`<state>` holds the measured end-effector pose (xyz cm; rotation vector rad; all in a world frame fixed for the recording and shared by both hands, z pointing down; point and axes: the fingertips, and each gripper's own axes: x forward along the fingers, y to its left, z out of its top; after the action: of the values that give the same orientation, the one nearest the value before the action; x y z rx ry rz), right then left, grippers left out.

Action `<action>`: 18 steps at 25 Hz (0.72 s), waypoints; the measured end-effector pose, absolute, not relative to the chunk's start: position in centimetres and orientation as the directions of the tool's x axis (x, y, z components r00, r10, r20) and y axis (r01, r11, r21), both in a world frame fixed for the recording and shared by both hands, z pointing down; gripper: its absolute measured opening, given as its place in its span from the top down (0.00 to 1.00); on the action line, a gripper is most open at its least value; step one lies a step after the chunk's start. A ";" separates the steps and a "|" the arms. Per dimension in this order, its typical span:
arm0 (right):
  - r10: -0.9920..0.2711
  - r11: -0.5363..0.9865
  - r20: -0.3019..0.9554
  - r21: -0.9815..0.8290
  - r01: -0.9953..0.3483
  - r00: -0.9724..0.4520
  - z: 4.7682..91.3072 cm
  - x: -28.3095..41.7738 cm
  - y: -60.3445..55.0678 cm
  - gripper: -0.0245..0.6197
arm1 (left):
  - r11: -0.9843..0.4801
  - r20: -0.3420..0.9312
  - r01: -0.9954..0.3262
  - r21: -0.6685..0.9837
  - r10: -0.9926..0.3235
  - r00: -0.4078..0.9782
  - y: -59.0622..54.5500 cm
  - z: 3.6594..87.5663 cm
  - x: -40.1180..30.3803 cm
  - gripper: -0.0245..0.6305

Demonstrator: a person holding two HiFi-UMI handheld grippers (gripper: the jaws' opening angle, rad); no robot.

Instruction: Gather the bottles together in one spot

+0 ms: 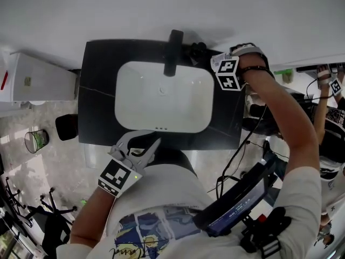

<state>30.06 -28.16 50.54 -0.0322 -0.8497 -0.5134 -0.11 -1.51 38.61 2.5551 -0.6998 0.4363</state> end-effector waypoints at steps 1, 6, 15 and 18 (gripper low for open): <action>-0.423 0.876 0.714 0.164 0.453 0.558 50.6 30.1 -28.5 0.78 | -0.767 0.409 -0.544 0.339 -0.400 0.820 -1.5 38.6 -0.1 0.89; -0.432 0.872 0.667 0.137 0.470 0.607 50.6 29.8 -30.0 0.78 | -0.759 0.414 -0.555 0.340 -0.409 0.813 -1.9 38.6 -0.2 0.89; -0.451 0.854 0.586 0.062 0.517 0.673 51.2 28.8 -30.8 0.78 | -0.734 0.419 -0.580 0.352 -0.430 0.799 -2.3 39.1 -0.7 0.89; -0.475 0.837 0.558 0.047 0.546 0.680 51.1 28.5 -30.8 0.78 | -0.730 0.420 -0.583 0.356 -0.433 0.798 -2.2 39.2 -0.8 0.89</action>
<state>28.46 -30.84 51.07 -0.1272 -0.5893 -0.5746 -0.82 -2.18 39.21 2.5082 -0.7578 0.4266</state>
